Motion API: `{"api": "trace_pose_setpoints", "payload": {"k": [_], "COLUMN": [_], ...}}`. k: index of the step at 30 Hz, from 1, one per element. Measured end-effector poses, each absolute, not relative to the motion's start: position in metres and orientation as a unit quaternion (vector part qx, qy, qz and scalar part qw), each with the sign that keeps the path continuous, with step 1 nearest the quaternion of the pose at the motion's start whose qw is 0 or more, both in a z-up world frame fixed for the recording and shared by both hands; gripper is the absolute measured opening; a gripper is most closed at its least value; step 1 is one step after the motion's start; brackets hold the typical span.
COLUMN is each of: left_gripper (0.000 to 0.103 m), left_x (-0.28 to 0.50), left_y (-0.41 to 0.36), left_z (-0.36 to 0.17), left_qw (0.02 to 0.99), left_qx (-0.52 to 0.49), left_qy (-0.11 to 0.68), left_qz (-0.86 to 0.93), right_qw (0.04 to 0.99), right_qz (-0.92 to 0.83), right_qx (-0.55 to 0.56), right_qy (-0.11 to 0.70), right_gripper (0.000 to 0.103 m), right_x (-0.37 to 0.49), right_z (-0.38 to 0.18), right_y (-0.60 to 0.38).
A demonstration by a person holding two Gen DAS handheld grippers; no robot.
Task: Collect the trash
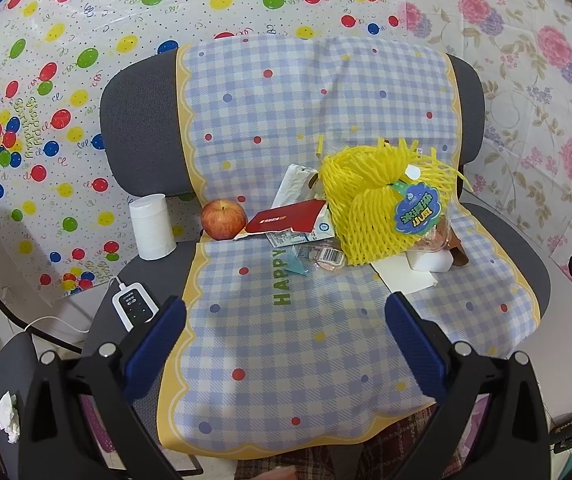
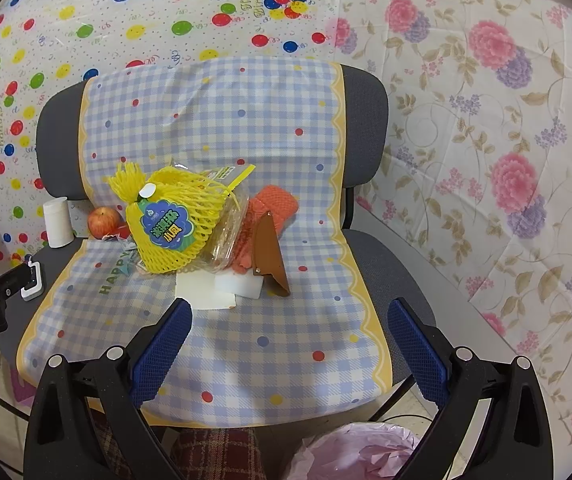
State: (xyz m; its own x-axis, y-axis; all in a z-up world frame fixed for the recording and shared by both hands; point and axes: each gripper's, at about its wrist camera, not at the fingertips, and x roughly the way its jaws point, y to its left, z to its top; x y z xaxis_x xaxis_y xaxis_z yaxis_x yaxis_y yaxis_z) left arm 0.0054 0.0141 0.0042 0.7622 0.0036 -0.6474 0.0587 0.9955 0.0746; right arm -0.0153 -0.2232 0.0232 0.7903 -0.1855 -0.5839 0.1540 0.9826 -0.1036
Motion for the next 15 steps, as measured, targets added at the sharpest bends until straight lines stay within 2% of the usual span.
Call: {"api": "trace_pose_setpoints", "payload": {"k": [15], "left_gripper": [0.097], "left_x": [0.0054], "left_y": [0.0146], "left_z": [0.0045], "left_qw": [0.938], "left_qx": [0.045], "left_qy": [0.344], "left_qz": [-0.014], "right_qw": [0.946], "right_qz": [-0.087], "right_qx": [-0.025], "right_qy": [0.312], "right_gripper": [0.097], "right_x": [-0.0163], "right_z": [0.0229], "right_y": [-0.2245]}}
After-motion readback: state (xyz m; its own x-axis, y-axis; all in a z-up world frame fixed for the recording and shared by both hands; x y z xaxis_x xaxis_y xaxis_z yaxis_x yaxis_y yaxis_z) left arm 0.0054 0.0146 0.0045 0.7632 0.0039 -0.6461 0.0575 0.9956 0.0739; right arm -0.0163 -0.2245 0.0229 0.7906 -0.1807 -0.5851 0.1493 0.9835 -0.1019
